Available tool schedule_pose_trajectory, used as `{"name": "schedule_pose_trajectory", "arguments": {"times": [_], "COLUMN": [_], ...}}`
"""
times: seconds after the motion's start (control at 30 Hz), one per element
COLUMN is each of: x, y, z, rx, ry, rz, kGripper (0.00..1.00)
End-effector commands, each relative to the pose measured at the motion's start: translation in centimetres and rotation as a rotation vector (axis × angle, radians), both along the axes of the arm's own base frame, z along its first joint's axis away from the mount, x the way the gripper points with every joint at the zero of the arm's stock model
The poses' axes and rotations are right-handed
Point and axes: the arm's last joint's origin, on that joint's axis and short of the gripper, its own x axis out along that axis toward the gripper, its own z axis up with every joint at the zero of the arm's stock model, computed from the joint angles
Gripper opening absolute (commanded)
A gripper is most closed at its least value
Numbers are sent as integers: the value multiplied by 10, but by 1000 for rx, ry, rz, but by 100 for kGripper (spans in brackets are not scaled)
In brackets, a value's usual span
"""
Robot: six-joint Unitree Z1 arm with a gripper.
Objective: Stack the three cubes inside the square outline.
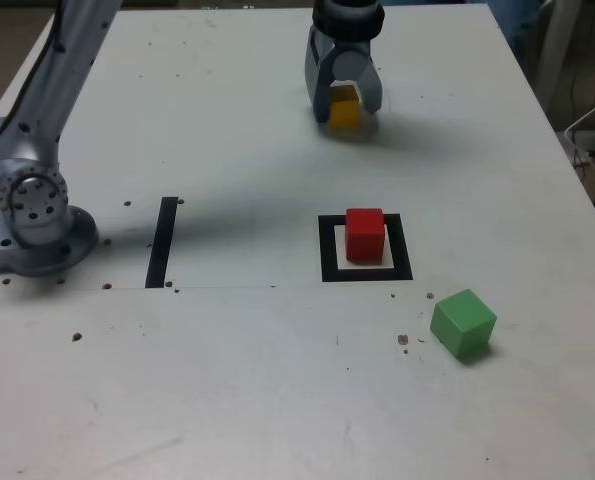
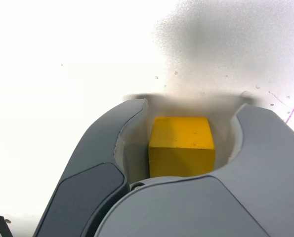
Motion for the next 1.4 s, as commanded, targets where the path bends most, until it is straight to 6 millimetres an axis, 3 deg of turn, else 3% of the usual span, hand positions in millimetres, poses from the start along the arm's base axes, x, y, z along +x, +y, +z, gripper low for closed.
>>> {"name": "schedule_pose_trajectory", "arguments": {"times": [0.0,0.23,0.5,0.7,0.83,1.03,1.37], "x": [-2,-7,-12,-25,-31,-38,-35], "y": [2,-5,-37,-86,-125,-178,-231], "z": [2,15,53,85,97,98,96], "rx": [5,18,35,85,101,70,52], "ry": [-6,-9,-34,-11,-22,-53,-99], "rz": [9,-3,-44,-38,-59,-123,-174], "kGripper": [26,18,17,17,17,17,17]}}
